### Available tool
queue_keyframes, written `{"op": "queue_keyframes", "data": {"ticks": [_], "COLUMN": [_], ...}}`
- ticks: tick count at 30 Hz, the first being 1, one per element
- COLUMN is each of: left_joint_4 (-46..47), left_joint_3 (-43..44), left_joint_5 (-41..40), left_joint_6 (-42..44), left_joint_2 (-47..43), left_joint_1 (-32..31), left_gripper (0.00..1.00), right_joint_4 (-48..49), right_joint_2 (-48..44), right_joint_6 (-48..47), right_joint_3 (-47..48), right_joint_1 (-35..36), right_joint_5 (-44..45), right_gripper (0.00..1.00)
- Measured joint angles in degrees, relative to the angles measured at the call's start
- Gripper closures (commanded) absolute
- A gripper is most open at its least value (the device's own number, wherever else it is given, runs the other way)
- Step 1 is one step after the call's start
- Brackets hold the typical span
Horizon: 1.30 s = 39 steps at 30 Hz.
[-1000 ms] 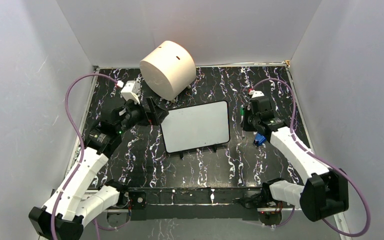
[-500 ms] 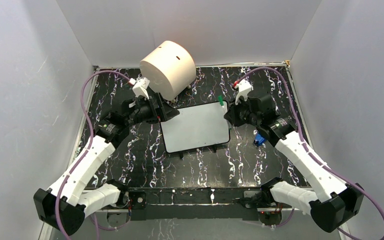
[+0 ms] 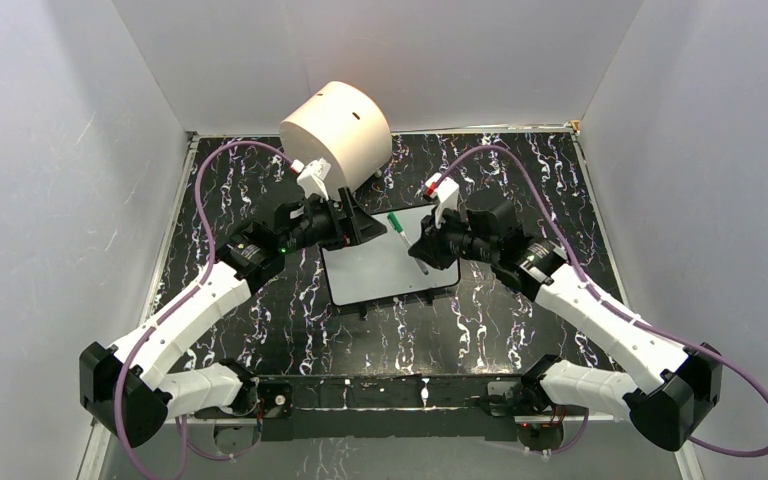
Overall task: Write a sentence on the whiteboard
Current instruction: Open the whiteboard marker.
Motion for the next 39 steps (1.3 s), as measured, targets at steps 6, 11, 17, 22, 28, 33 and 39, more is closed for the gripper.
{"op": "queue_keyframes", "data": {"ticks": [6, 11, 17, 22, 28, 33, 39], "left_joint_4": [5.49, 8.61, 9.68, 10.14, 10.62, 11.50, 12.72], "left_joint_3": [-0.28, -1.05, -1.40, -1.81, -2.12, -3.85, -7.85], "left_joint_5": [1.36, 3.06, 4.37, 5.07, 5.11, 3.98, 1.25], "left_joint_6": [-1.42, -2.45, -2.78, -2.78, -3.08, -3.56, -7.50], "left_joint_2": [0.04, 0.68, 2.51, 2.86, 2.84, 2.51, -0.17], "left_joint_1": [-0.11, -0.24, -0.24, -0.24, -0.24, -0.09, -0.24], "left_gripper": [0.31, 0.36, 0.45, 0.56, 0.86, 1.00, 1.00], "right_joint_4": [3.82, 6.45, 8.31, 9.92, 12.90, 17.18, 25.35], "right_joint_2": [0.63, 1.01, 1.81, 2.49, 2.84, 2.49, -0.55], "right_joint_6": [0.07, 0.22, 0.46, 1.09, 2.12, 4.37, 10.01], "right_joint_3": [-2.08, -2.97, -3.26, -3.28, -4.46, -7.63, -14.51], "right_joint_1": [1.16, 1.64, 1.97, 2.01, 2.03, 2.05, 2.25], "right_joint_5": [-3.82, -5.66, -6.69, -7.17, -7.72, -7.76, -6.99], "right_gripper": [1.00, 1.00, 1.00, 1.00, 1.00, 0.79, 0.46]}}
